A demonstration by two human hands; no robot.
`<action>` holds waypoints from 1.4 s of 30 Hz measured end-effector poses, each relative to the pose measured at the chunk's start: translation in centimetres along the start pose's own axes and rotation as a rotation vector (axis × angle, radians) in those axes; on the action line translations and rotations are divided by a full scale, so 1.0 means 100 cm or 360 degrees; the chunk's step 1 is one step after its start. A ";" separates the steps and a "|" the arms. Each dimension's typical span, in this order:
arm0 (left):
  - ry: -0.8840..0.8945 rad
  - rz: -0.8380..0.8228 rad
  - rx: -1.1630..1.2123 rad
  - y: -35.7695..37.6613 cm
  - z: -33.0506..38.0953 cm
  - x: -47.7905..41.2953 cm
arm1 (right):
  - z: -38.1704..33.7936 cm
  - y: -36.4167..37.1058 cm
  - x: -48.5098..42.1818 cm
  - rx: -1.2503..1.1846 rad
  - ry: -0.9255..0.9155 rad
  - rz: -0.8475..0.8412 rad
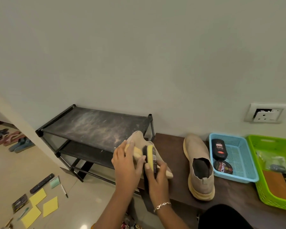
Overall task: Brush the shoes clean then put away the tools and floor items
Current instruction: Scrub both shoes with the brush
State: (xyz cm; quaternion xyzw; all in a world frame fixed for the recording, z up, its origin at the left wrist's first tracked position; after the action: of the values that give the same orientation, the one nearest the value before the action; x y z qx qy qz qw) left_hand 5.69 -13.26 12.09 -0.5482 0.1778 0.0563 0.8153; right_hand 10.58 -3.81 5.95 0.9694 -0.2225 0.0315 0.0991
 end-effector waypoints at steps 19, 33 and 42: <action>-0.0034 -0.0092 0.0012 0.003 -0.002 -0.013 | 0.066 -0.031 -0.014 0.0237 0.0247 0.0271; 0.0011 -0.0200 -0.0061 0.003 0.000 -0.019 | 0.047 -0.021 -0.013 -0.0073 0.0460 0.0306; 0.0244 -0.0192 -0.0105 -0.001 0.010 -0.019 | -0.006 0.008 -0.002 -0.0513 0.0318 0.0008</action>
State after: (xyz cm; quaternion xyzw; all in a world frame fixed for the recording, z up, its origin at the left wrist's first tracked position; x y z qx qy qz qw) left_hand 4.15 -12.20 13.16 -0.5871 0.2043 -0.0292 0.7827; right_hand 10.07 -4.32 6.70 0.9324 -0.2161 0.0916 0.2747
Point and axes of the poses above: each hand's wrist, its own x-axis away from the middle knuckle, its own y-axis out of the palm, z = x × y, the point moved 4 cm from there along -x, towards the middle knuckle, and after that the axes turned 14 degrees about -x, right-handed, at the moved point
